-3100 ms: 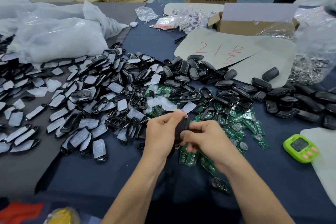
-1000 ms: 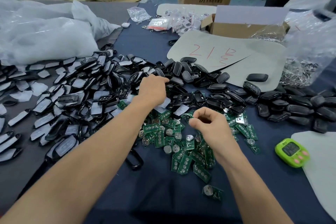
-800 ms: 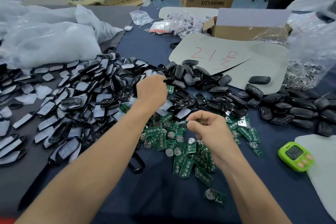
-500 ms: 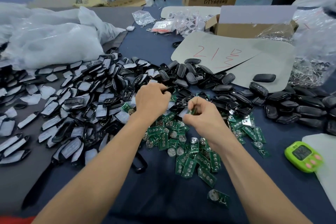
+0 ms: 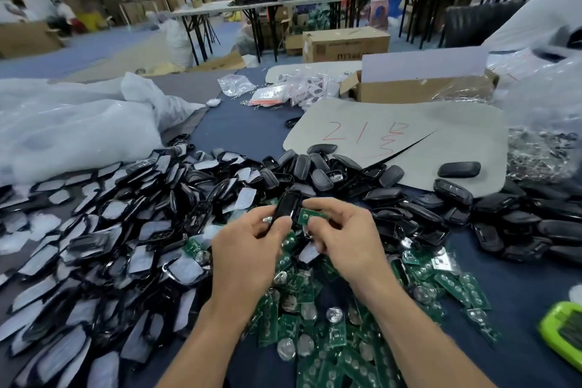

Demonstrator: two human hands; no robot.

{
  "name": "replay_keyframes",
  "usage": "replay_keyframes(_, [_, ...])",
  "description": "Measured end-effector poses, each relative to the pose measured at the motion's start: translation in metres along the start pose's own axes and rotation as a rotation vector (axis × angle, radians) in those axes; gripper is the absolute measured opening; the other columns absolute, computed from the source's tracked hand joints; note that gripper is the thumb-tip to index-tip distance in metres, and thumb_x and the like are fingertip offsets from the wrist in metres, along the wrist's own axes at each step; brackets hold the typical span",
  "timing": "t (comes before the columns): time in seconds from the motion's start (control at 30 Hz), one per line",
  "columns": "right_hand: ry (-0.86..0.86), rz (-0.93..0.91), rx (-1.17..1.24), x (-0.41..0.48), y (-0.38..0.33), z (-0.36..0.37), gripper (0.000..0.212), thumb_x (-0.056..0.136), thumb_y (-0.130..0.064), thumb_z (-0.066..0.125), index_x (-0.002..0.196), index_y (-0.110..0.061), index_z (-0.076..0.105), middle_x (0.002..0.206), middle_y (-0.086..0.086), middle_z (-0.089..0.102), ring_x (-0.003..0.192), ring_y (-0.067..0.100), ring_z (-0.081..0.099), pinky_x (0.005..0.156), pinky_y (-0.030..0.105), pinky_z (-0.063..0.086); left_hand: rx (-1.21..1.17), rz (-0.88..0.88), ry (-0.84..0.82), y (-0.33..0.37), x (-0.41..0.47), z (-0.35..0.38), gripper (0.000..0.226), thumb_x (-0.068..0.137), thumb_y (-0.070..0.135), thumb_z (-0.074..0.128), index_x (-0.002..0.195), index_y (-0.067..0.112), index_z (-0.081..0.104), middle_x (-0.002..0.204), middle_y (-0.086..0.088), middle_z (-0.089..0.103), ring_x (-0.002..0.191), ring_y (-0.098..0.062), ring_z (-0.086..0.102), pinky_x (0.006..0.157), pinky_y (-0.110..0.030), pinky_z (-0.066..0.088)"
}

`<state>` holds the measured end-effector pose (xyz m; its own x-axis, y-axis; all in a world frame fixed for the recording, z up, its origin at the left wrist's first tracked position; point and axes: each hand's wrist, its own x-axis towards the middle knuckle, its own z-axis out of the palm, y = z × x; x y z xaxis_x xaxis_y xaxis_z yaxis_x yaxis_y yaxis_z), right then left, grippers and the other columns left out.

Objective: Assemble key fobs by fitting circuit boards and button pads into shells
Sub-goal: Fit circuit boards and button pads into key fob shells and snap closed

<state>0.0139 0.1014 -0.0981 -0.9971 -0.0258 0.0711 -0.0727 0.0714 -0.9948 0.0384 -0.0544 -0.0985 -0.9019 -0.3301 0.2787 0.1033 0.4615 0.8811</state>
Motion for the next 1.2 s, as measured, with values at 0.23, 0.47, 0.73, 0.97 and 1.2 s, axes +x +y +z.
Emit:
replay_keyframes(0.23, [0.063, -0.108, -0.053, -0.002, -0.005, -0.001, 0.014, 0.079, -0.014, 0.081, 0.079, -0.027, 0.074, 0.067, -0.003, 0.073, 0.061, 0.012, 0.067, 0.064, 0.039, 0.059, 0.039, 0.126, -0.035, 0.001, -0.001, -0.003, 0.044, 0.092, 0.025, 0.078, 0.093, 0.069, 0.070, 0.085, 0.033, 0.074, 0.078, 0.007, 0.072, 0.072, -0.012, 0.056])
replay_keyframes(0.47, [0.062, -0.111, -0.149, -0.004, -0.004, 0.003, 0.030, 0.089, -0.007, 0.072, 0.082, -0.035, 0.078, 0.072, -0.009, 0.075, 0.069, 0.024, 0.069, 0.067, 0.044, 0.059, -0.010, 0.055, -0.141, -0.002, -0.002, 0.002, 0.066, 0.091, 0.013, 0.077, 0.090, 0.078, 0.063, 0.085, 0.029, 0.076, 0.079, 0.003, 0.074, 0.074, -0.023, 0.063])
replay_keyframes(0.73, [0.108, -0.113, -0.113, -0.007, -0.006, -0.002, 0.019, 0.081, -0.008, 0.085, 0.081, -0.027, 0.080, 0.074, -0.014, 0.076, 0.071, 0.001, 0.072, 0.067, 0.012, 0.054, -0.115, -0.005, -0.167, -0.002, -0.001, 0.004, 0.063, 0.090, 0.012, 0.077, 0.090, 0.074, 0.068, 0.081, 0.019, 0.078, 0.075, -0.008, 0.077, 0.076, -0.039, 0.066])
replay_keyframes(0.97, [0.115, -0.138, -0.090, -0.004, -0.007, -0.006, 0.021, 0.079, -0.008, 0.087, 0.078, -0.029, 0.082, 0.072, -0.012, 0.076, 0.070, 0.007, 0.073, 0.069, 0.019, 0.058, -0.178, -0.015, -0.182, -0.003, 0.002, 0.005, 0.062, 0.088, 0.005, 0.078, 0.086, 0.067, 0.073, 0.078, 0.013, 0.079, 0.072, -0.015, 0.078, 0.071, -0.037, 0.067])
replay_keyframes(1.2, [0.142, -0.192, -0.101, -0.003, -0.002, -0.004, 0.026, 0.076, -0.010, 0.089, 0.075, -0.035, 0.081, 0.068, -0.015, 0.074, 0.064, 0.003, 0.070, 0.064, 0.014, 0.054, -0.317, -0.039, -0.259, -0.004, 0.006, 0.002, 0.060, 0.086, -0.007, 0.077, 0.084, 0.053, 0.081, 0.081, 0.001, 0.081, 0.072, -0.021, 0.079, 0.066, -0.025, 0.063])
